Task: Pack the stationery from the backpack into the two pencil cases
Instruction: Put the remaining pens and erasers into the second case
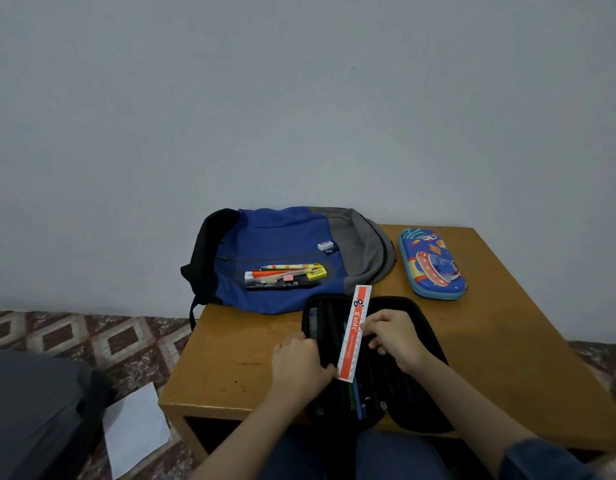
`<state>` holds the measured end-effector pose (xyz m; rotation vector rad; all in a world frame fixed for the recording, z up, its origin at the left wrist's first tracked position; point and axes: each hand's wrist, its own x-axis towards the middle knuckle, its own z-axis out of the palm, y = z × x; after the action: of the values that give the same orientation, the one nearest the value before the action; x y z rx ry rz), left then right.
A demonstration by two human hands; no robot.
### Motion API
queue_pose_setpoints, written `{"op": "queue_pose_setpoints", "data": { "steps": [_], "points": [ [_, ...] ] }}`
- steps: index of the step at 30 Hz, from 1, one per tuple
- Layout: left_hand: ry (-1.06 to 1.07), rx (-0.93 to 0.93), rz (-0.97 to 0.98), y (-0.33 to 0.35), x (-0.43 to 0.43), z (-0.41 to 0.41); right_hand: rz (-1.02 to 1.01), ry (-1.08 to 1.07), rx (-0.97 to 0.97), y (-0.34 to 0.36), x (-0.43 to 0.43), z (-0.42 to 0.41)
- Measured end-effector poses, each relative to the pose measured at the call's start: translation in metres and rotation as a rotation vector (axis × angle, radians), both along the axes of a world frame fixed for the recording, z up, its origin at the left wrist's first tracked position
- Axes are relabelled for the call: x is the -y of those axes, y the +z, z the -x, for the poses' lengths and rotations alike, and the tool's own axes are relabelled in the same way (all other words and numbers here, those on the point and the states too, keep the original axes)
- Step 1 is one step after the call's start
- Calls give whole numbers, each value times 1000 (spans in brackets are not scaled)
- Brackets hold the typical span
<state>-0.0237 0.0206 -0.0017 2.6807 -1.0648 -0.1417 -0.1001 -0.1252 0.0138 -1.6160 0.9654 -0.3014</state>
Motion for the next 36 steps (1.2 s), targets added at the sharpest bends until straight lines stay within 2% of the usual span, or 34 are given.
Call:
{"op": "queue_pose_setpoints", "data": {
  "steps": [8, 13, 20, 26, 29, 31, 36],
  "points": [
    [-10, -54, -16, 9, 0, -1, 7, -23, 4, -2, -3, 1],
    [-4, -265, 84, 9, -9, -11, -2, -64, 45, 7, -2, -7],
    [-9, -384, 257, 15, -15, -19, 125, 195, -344, 4, -40, -27],
    [1, -387, 305, 7, -18, -21, 222, 157, -359, 1, -53, -41],
    [-14, -453, 290, 6, -18, -22, 454, 271, -415, 2, -57, -39],
    [-1, -435, 281, 5, -19, -25, 583, 328, -440, 0, -58, -33],
    [-52, -204, 249, 6, -20, -25, 626, 385, -415, -6, -52, -25]
  ]
}}
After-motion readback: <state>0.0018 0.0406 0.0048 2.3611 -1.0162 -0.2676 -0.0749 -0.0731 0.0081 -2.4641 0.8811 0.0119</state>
